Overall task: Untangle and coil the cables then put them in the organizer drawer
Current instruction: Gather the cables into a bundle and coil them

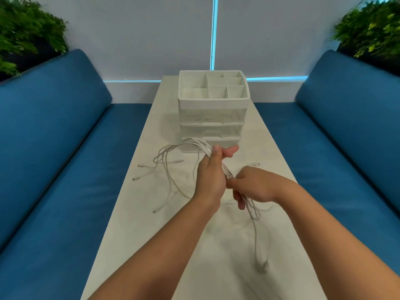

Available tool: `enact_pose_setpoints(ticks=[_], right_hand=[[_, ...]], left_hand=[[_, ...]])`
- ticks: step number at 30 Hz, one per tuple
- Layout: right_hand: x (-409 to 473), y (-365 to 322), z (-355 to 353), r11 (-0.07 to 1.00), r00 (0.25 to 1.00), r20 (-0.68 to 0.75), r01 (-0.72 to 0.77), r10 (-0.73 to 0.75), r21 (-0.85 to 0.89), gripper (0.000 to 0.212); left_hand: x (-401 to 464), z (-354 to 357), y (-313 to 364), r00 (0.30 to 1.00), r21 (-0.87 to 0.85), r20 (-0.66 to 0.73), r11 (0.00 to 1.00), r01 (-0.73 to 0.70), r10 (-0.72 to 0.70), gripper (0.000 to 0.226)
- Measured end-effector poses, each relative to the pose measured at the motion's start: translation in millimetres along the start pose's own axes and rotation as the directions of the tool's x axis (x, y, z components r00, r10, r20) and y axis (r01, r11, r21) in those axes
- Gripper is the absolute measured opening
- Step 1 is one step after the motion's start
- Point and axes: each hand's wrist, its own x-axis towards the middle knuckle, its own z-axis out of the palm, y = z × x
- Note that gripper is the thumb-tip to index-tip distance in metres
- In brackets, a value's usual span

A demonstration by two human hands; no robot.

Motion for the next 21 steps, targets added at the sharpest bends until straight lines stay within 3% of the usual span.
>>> enact_pose_setpoints(ticks=[3, 5, 7, 10, 13, 15, 18, 21], right_hand=[[5.0, 9.9, 14.8, 0.967, 0.985, -0.004, 0.170, -0.172, 0.188, 0.038], [5.3, 14.3, 24.6, 0.877, 0.958, -0.043, 0.279, -0.285, 0.391, 0.036], [3.6, 16.5, 31.8, 0.786, 0.942, -0.081, 0.317, -0.325, 0.530, 0.034], [4.7, 16.6, 41.0, 0.733, 0.946, -0.074, 0.292, -0.315, 0.614, 0.033], [11.8, 4.4, 46.8, 0.873, 0.960, -0.187, 0.270, -0.209, 0.406, 0.038], [15.3, -4.9, 45.5, 0.903, 0.962, -0.215, 0.237, -0.167, 0.360, 0.043], [14.4, -8.2, 41.3, 0.843, 0.973, -0.123, 0.229, -0.193, 0.487, 0.044], [13.5, -1.4, 48.3, 0.813, 0.956, -0.186, 0.292, -0.228, 0.504, 0.040]], left_hand=[[3.7, -4.4, 8.6, 1.000, -0.221, -0.010, 0.975, -0.005, 0.003, 0.042], [8.0, -9.9, 13.6, 0.999, -0.473, -0.028, 0.881, 0.017, -0.034, 0.041], [13.4, -19.5, 19.6, 0.995, -0.570, -0.047, 0.820, 0.044, -0.085, 0.041], [20.9, -31.9, 26.1, 0.995, -0.596, -0.039, 0.802, 0.048, -0.088, 0.042], [22.1, -36.5, 27.8, 0.996, -0.516, -0.082, 0.856, -0.027, -0.018, 0.042], [23.3, -38.3, 29.7, 0.993, -0.489, -0.117, 0.869, -0.075, 0.020, 0.043], [29.9, -45.9, 43.1, 0.984, -0.506, -0.169, 0.851, -0.143, 0.065, 0.044], [41.5, -57.3, 64.4, 0.969, -0.507, -0.219, 0.835, -0.212, 0.113, 0.046]])
